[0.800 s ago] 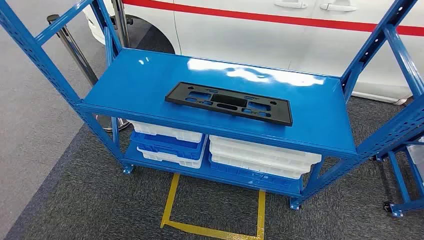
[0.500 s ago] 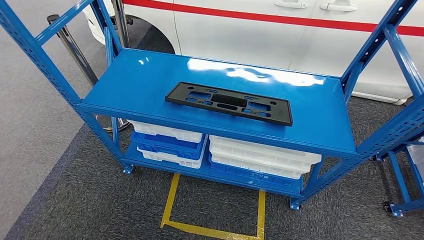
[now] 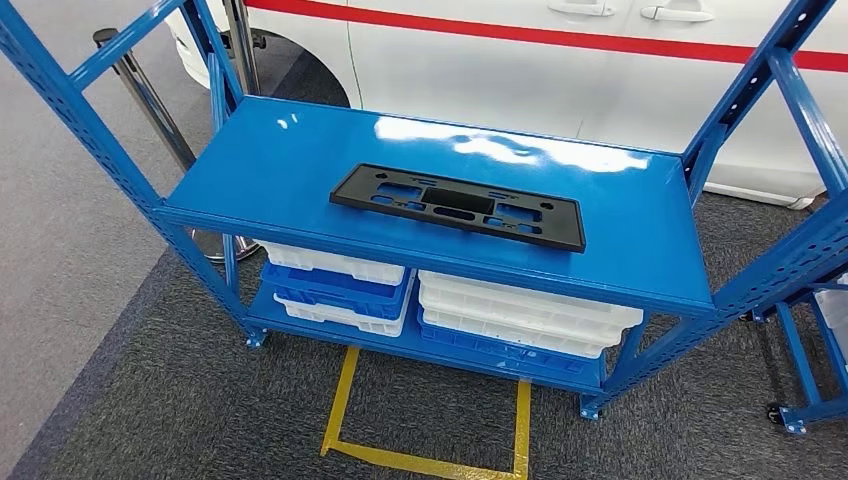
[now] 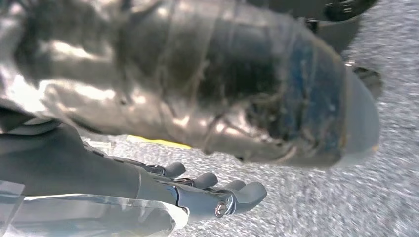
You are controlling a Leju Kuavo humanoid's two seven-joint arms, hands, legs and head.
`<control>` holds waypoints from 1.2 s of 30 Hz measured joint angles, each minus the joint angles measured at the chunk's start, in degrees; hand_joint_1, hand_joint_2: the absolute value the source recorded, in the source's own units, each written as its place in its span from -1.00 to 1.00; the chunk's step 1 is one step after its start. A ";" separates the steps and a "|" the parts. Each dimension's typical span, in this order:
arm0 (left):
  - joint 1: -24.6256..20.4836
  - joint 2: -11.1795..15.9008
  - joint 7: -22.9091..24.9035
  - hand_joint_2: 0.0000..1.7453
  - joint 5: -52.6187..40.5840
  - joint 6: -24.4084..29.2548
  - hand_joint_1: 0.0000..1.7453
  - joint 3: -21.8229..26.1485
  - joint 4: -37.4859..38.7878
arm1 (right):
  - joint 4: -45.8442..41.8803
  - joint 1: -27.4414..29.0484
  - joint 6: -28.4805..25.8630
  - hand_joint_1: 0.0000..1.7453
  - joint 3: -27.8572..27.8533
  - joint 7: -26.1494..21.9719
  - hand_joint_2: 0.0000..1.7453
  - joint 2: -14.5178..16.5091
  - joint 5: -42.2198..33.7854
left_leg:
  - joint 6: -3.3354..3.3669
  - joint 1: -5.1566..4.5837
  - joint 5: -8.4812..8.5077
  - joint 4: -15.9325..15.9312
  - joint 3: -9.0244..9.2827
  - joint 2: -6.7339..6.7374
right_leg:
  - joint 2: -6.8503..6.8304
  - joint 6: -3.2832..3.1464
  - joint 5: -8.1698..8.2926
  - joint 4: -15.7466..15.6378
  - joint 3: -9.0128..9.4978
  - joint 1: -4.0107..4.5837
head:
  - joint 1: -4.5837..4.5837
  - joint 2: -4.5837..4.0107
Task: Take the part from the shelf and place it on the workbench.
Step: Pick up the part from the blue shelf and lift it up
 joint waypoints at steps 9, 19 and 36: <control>-2.27 0.52 -0.89 -1.00 11.96 1.26 -1.00 -9.83 2.58 | 1.08 -3.17 -5.90 -1.00 -1.27 -4.95 -1.00 1.48 -2.68 | 0.00 0.00 0.01 0.00 0.01 0.00 | 0.01 0.00 0.00 0.01 0.00 0.00 | 0.00 0.00; -2.95 0.80 -2.16 -1.00 19.14 2.60 -1.00 -13.87 4.41 | -0.29 -3.63 4.27 -1.00 -0.67 -18.79 1.00 3.99 -2.84 | -0.03 0.00 0.03 0.02 0.21 0.03 | 0.03 0.00 0.00 0.01 -0.04 0.01 | 0.00 0.00; -3.01 0.78 -3.63 -1.00 24.65 4.22 -1.00 -14.46 5.48 | -21.95 5.87 22.61 -1.00 1.58 -29.40 0.00 2.52 0.91 | 1.64 0.43 1.39 -2.17 1.02 0.46 | -0.14 0.70 -3.25 4.84 -2.31 -0.34 | 0.04 0.00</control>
